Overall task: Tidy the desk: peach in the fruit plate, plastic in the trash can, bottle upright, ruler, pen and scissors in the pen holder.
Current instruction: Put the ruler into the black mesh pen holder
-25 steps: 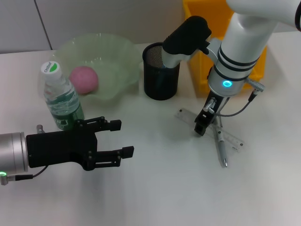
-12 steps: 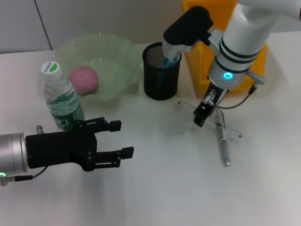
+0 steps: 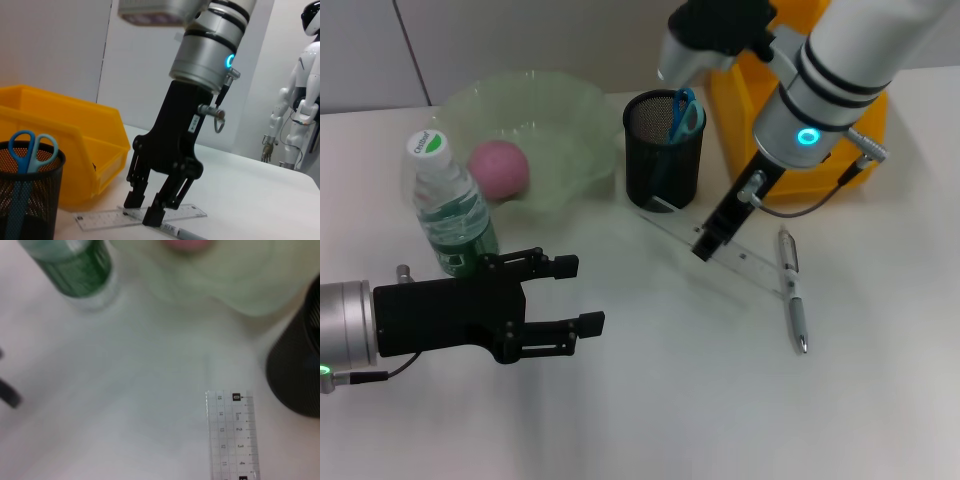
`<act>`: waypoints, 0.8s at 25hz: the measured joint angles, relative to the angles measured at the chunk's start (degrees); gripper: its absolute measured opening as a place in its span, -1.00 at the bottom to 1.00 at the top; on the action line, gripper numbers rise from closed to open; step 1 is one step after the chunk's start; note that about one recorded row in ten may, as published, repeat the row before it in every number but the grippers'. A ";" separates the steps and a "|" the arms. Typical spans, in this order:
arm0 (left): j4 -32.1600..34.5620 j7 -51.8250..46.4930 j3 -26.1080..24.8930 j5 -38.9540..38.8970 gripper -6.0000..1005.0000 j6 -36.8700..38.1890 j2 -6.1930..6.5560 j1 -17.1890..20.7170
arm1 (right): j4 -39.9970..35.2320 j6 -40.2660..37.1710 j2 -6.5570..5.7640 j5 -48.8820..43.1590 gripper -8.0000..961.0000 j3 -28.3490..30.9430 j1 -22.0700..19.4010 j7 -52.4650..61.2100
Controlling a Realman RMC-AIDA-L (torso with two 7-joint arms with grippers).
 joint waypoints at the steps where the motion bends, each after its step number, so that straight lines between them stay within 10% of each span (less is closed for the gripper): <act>1: 0.00 0.00 0.00 0.00 0.60 0.14 0.03 0.00 | -2.03 -0.48 -0.09 1.54 -0.20 0.08 -1.45 -0.95; 20: 0.52 0.14 0.00 0.02 0.60 0.86 0.06 0.26 | -15.31 5.90 -0.31 37.90 -0.20 13.34 -22.09 -30.77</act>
